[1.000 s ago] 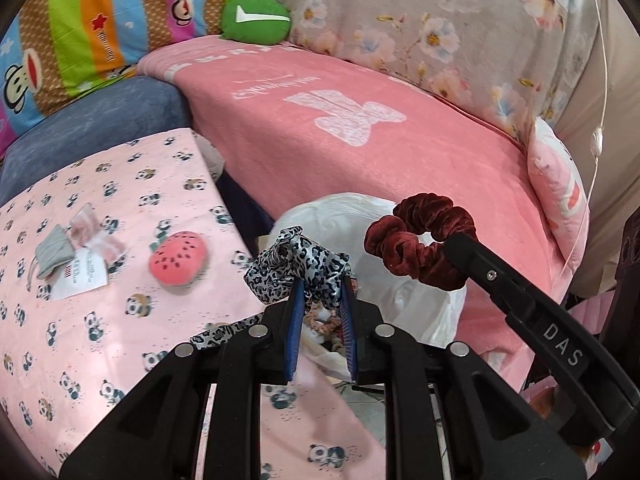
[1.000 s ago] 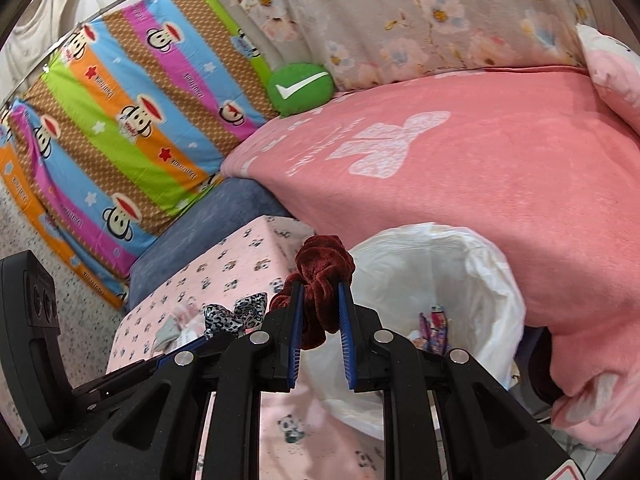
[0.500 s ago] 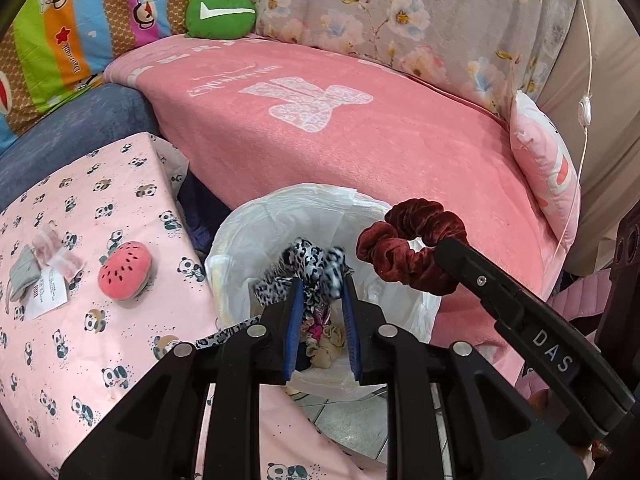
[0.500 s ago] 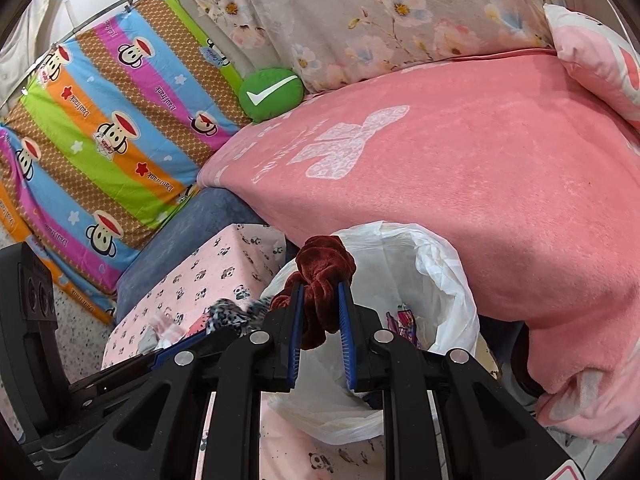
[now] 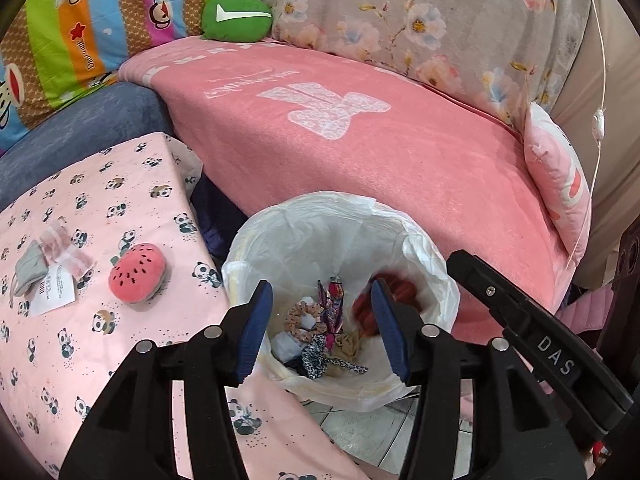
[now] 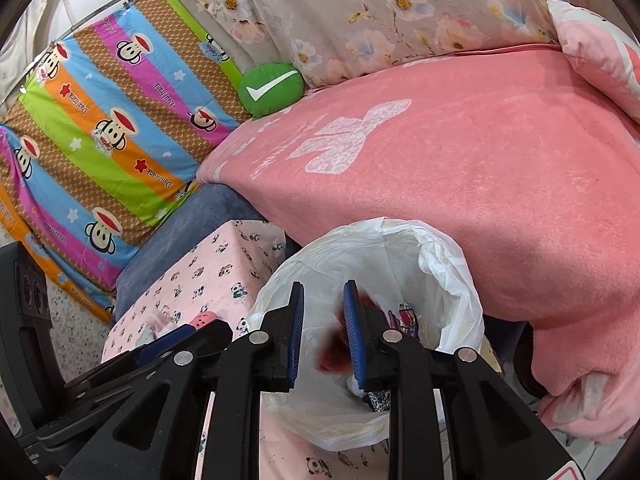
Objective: Collect trash
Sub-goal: 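Open both tools to drop the scarf and scrunchie into the bin, then move both open tools back toward the grey pouch and pink mesh bag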
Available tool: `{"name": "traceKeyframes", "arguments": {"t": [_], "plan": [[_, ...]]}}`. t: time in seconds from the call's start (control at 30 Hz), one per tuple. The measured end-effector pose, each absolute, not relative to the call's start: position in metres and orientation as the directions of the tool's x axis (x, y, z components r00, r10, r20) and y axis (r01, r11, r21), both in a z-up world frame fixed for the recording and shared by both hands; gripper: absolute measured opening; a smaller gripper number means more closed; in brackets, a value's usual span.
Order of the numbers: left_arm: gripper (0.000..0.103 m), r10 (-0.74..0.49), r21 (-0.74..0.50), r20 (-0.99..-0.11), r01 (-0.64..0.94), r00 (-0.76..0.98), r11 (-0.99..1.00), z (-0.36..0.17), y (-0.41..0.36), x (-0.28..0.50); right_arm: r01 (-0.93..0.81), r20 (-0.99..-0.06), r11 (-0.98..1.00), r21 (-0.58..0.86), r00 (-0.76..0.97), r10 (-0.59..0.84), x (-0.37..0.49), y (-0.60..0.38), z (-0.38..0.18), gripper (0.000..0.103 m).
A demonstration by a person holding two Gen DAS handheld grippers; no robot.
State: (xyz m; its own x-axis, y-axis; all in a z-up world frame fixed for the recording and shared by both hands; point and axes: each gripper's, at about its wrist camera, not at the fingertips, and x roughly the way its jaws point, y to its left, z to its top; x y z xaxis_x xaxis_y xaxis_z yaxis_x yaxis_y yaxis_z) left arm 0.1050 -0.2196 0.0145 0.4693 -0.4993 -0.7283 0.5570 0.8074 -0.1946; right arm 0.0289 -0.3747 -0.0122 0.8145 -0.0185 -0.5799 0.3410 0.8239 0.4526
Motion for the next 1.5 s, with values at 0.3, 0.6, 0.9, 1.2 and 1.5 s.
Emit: {"name": "traceKeyframes", "arguments": {"t": [0.3,0.6,0.9,1.2,1.5], "plan": [[0.050,-0.468,-0.188,-0.743,0.521,0.479,0.832,0.005,-0.200,0.109,0.328,-0.595,0.835,0.442,0.804,0.000,0.035,-0.361,-0.016,0.028],[0.052,-0.451,-0.202,-0.748,0.481,0.486,0.853,0.000,-0.177,0.112,0.307,-0.611,0.852,0.425,0.792,0.019,0.040,-0.341,-0.019,0.029],[0.054,-0.437,-0.215,-0.751,0.442,0.495,0.871,-0.006,-0.150,0.117,0.278,-0.617,0.867,0.413,0.786,0.042,0.047,-0.320,-0.019,0.036],[0.061,-0.402,-0.221,-0.753,0.375,0.521,0.900,-0.013,-0.113,0.129,0.237,-0.629,0.887,0.395,0.774,0.073,0.061,-0.290,-0.018,0.036],[0.062,-0.374,-0.230,-0.753,0.316,0.541,0.920,-0.017,-0.074,0.141,0.183,-0.641,0.909,0.374,0.759,0.112,0.081,-0.254,-0.018,0.036]]}}
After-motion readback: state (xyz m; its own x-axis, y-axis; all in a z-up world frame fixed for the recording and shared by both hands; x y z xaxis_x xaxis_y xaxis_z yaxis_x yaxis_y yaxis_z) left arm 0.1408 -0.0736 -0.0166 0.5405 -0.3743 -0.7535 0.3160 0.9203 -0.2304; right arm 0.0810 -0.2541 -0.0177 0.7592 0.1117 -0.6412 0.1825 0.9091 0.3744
